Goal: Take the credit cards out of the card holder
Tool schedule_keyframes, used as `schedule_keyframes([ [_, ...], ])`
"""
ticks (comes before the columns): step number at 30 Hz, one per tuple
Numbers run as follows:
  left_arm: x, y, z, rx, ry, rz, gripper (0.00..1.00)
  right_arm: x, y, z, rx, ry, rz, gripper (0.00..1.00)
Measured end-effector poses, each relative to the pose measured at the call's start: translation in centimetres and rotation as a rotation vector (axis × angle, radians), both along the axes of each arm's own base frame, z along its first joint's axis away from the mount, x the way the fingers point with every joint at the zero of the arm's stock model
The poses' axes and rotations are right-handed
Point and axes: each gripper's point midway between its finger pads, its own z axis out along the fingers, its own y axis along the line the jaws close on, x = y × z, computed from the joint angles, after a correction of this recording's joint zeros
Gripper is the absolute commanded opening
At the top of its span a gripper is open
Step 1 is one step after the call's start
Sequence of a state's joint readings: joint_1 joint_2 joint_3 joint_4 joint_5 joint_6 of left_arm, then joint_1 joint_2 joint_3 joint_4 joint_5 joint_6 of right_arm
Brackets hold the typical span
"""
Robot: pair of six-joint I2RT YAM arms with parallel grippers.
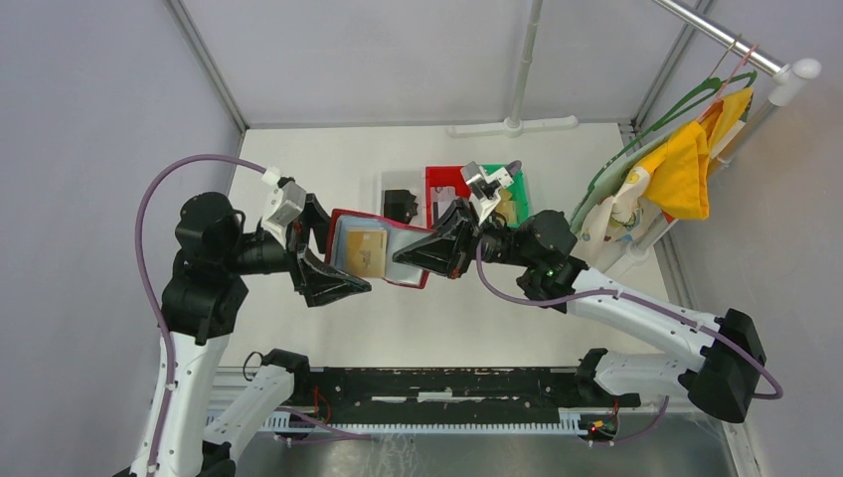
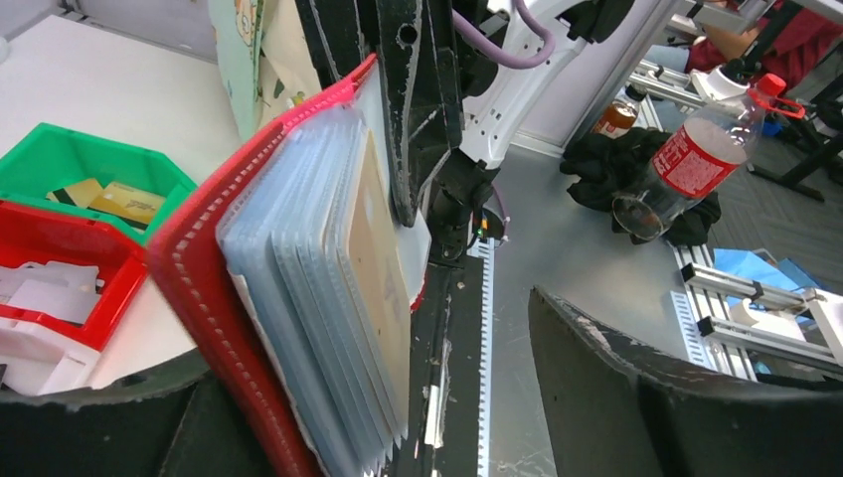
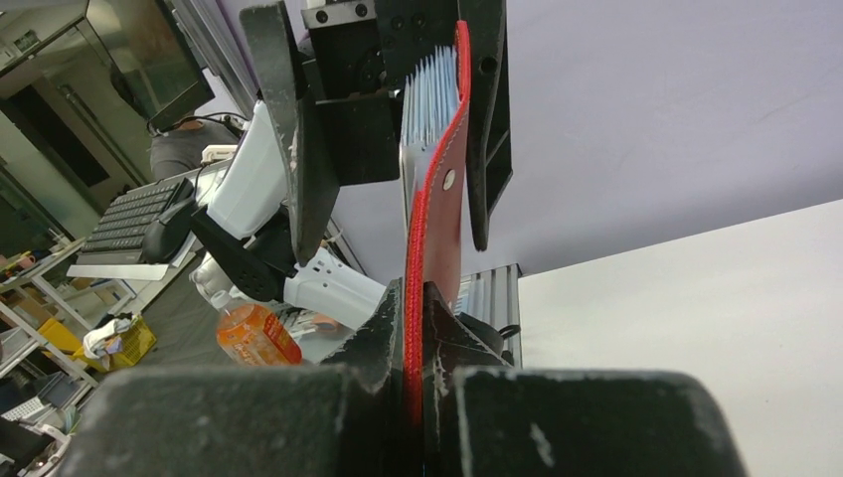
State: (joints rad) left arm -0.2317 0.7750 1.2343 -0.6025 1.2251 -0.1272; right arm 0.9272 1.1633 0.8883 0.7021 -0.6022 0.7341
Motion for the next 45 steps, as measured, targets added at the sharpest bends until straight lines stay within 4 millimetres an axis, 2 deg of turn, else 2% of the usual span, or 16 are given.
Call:
schedule_keyframes([
  [3, -0.3, 0.0, -0.5, -0.004, -0.008, -0.016, 0.76, 0.3, 0.5, 0.1, -0.004, 0.012, 0.007, 0.00],
  [7, -0.6, 0.0, -0.7, -0.007, -0.011, -0.032, 0.63, 0.5, 1.0, 0.1, -0.009, 0.023, 0.016, 0.00],
  [13, -0.5, -0.1, -0.6, -0.009, -0.023, -0.033, 0.38, 0.1, 0.9, 0.3, -0.010, 0.017, 0.023, 0.00],
  [18, -0.4, -0.1, -0.5, -0.003, -0.022, -0.033, 0.28, -0.3, 0.6, 0.5, -0.013, -0.004, 0.023, 0.00],
  [22, 0.0, -0.1, -0.8, 0.006, 0.009, -0.022, 0.25, 0.0, 0.6, 0.2, -0.031, -0.005, 0.000, 0.00],
  [28, 0.6, -0.1, -0.8, 0.017, 0.033, 0.004, 0.11, 0.5, 0.3, 0.1, -0.042, -0.021, -0.038, 0.01],
  [30, 0.8, -0.1, -0.9, 0.021, 0.036, 0.012, 0.07, 0.7, 0.4, 0.0, -0.056, -0.025, -0.052, 0.06],
  [32, 1.0, 0.0, -1.1, 0.030, 0.022, 0.024, 0.06, 1.0, 0.4, -0.1, -0.078, -0.030, -0.067, 0.23],
  [34, 1.2, 0.1, -1.2, 0.044, 0.000, 0.037, 0.04, 1.1, 0.4, -0.2, -0.104, -0.038, -0.075, 0.46],
  [39, 2.2, 0.5, -2.3, 0.087, 0.010, 0.106, 0.04, 3.0, -0.5, 0.0, -0.177, -0.056, -0.138, 0.68],
  [41, 3.4, 0.9, -2.7, 0.117, 0.028, 0.174, 0.02, 4.2, -1.1, 0.5, -0.208, -0.079, -0.185, 0.72],
  [45, 5.8, 1.4, -3.3, 0.179, 0.027, 0.252, 0.02, 5.8, -2.4, 1.7, -0.257, -0.138, -0.270, 0.71],
])
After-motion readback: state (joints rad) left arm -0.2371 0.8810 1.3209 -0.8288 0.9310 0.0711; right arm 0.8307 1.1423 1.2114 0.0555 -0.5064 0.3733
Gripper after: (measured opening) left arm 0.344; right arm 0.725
